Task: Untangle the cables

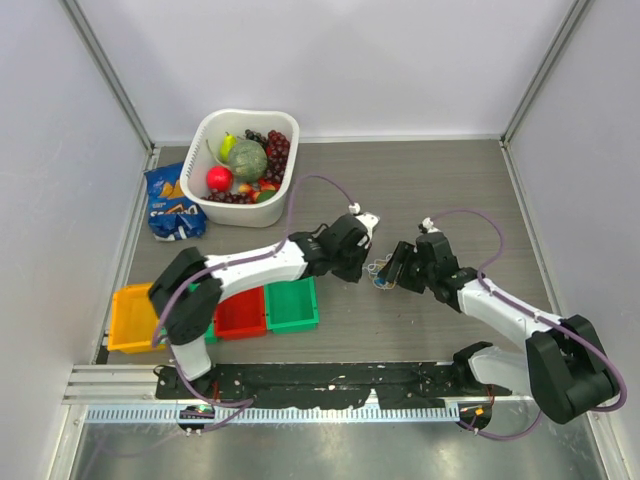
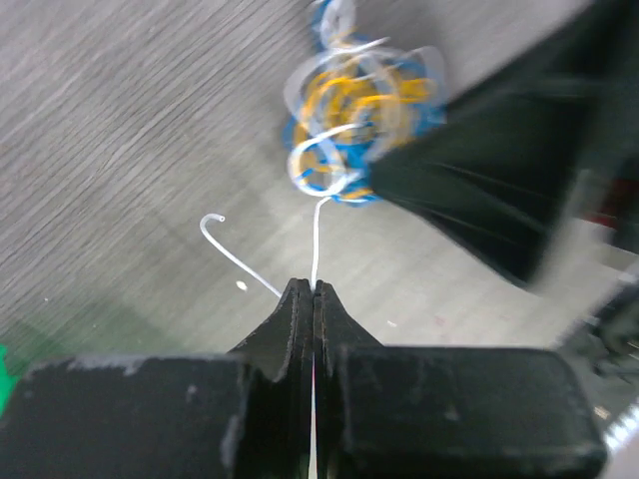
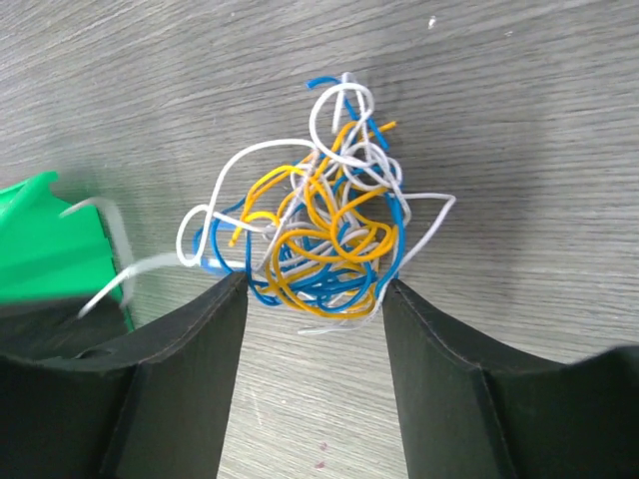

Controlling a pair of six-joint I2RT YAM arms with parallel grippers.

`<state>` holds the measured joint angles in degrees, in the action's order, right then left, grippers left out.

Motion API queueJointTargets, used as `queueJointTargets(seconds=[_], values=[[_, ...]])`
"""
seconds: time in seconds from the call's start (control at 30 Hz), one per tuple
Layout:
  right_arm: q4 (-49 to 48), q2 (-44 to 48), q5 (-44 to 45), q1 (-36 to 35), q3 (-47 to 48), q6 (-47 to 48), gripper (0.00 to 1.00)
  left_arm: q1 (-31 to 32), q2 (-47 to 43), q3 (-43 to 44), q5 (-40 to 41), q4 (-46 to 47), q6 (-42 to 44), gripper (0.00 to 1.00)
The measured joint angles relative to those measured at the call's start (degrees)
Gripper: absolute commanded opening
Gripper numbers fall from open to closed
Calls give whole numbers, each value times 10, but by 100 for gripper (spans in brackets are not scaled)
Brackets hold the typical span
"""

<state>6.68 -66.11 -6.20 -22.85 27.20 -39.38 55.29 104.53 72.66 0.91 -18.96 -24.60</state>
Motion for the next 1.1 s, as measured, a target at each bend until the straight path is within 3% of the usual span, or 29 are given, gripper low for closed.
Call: queueJointTargets(seconds=[0.13,0.27,0.63,0.87,1.1], values=[[-20,-15,14,-9,0,-5,47,4,-95,-13,-45,16,-2,0],[-33,-45,40,-11,2,-18,21,5,-163,-14,-88,43,-9,0],[-24,-87,116,-12,36,-38,20,5,-346,-21,-98,32,-6,0],[-1,-86,160,-6,38,-42,20,5,-474,80,-82,-8,26,0],[9,-88,181,29,63,-57,16,5,-512,213,-38,-104,64,0]])
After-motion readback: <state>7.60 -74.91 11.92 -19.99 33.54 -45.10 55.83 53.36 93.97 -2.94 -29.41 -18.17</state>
